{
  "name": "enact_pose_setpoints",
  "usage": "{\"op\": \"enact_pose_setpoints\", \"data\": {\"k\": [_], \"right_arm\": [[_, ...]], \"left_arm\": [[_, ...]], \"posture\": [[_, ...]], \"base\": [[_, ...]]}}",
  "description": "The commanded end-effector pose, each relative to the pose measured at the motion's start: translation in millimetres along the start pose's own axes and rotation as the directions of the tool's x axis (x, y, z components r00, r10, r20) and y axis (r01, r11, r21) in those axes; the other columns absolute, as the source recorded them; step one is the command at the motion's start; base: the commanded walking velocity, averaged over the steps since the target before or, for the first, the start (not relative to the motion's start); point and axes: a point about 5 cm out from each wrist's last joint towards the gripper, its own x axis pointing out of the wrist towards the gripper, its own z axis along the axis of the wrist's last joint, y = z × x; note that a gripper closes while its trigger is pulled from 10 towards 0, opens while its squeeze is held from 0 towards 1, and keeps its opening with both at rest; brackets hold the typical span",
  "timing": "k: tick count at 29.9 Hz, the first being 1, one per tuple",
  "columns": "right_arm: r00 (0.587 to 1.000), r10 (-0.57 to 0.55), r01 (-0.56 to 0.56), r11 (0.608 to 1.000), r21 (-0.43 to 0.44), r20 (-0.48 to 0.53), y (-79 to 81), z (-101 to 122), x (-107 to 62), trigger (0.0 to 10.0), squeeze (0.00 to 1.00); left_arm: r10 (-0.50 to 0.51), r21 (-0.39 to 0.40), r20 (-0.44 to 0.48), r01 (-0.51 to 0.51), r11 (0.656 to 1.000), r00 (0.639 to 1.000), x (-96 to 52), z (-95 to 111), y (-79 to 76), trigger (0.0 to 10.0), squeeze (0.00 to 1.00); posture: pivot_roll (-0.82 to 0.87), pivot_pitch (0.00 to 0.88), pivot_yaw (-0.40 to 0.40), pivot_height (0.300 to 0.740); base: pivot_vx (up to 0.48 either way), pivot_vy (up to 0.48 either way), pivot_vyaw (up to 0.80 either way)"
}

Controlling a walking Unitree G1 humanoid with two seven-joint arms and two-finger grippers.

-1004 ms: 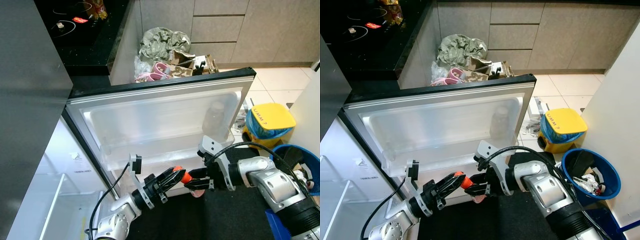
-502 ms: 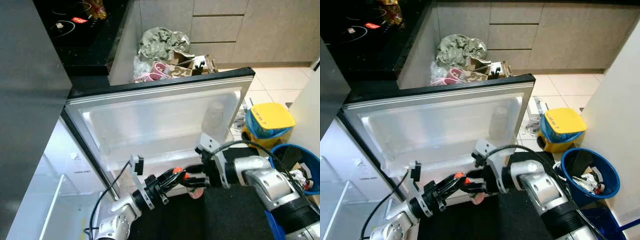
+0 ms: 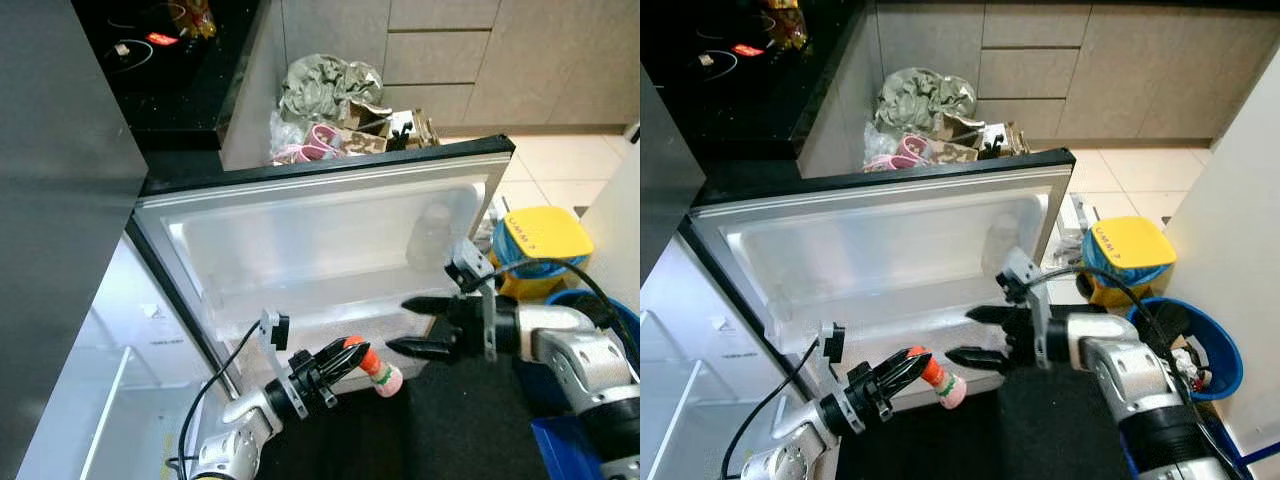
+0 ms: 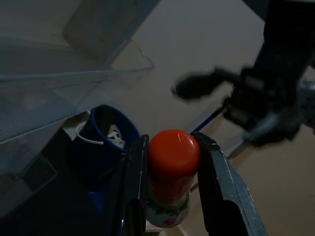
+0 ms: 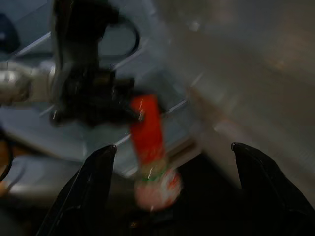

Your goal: Restocking fridge

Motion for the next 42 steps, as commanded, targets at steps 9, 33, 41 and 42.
{"op": "enact_pose_setpoints", "data": {"k": [9, 33, 41, 42], "right_arm": [[0.963, 0.023, 0.019, 0.988, 0.153, -0.267, 8.4, -75.3, -18.0, 10.0, 0.0], [0.648, -0.449, 0.733, 0.588, 0.343, -0.615, 37.9, -231.6, -25.5, 10.0, 0.0], [0.616, -0.464, 0.763, 0.553, 0.335, -0.637, 47.6, -241.8, -21.1, 10.0, 0.0], [0.613, -0.467, 0.765, 0.551, 0.333, -0.637, 47.9, -242.2, -20.8, 10.0, 0.0]], "left_arm": [[0.082, 0.18, -0.026, -0.076, 0.981, 0.996, -15.6, 28.4, 15.0, 0.0, 0.0], [-0.148, 0.252, -0.01, 0.146, 0.957, 0.989, 19.9, 51.2, -24.0, 10.0, 0.0], [-0.124, 0.277, 0.031, 0.111, 0.954, 0.992, 21.9, 61.9, -23.0, 10.0, 0.0], [-0.125, 0.281, 0.038, 0.109, 0.953, 0.991, 22.7, 63.5, -23.7, 10.0, 0.0]], "posture": [[-0.04, 0.103, -0.014, 0.74], [-0.04, 0.103, -0.013, 0.74], [-0.04, 0.102, -0.009, 0.74], [-0.04, 0.102, -0.009, 0.74]], "base": [[0.0, 0.0, 0.0], [0.0, 0.0, 0.0], [0.0, 0.0, -0.69], [0.0, 0.0, -0.79]]}}
